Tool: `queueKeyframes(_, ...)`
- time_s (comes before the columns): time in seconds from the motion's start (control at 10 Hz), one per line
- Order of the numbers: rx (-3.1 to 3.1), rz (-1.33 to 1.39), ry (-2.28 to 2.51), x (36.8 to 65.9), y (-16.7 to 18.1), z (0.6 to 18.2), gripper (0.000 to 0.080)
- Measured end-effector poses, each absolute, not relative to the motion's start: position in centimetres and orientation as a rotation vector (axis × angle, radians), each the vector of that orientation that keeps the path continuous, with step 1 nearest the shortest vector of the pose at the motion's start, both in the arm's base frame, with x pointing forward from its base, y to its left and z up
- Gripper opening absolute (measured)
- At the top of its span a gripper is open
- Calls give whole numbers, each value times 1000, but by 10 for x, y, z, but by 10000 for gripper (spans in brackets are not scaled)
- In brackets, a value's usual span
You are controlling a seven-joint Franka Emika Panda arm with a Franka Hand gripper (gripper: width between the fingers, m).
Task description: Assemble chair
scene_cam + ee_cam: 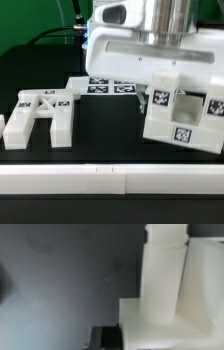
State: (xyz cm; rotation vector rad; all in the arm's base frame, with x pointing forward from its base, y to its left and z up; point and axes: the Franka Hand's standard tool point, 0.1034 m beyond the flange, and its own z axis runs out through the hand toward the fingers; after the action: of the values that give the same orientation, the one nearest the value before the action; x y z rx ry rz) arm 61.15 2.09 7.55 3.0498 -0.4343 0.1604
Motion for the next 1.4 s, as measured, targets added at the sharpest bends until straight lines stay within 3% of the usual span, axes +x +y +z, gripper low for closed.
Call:
queueKeyframes(0.2, 3057, 108, -450, 614, 15, 87, 36)
queueKeyframes(0.4, 3055, 93, -443, 612, 15, 82, 37)
queueKeyframes(0.5, 3054, -77, -448, 602, 12, 82, 37)
queueKeyframes(0.8, 3063, -429, -268, 607, -4, 86, 37)
queueKeyframes(1.4, 2929, -1039, -217, 593, -23, 73, 37)
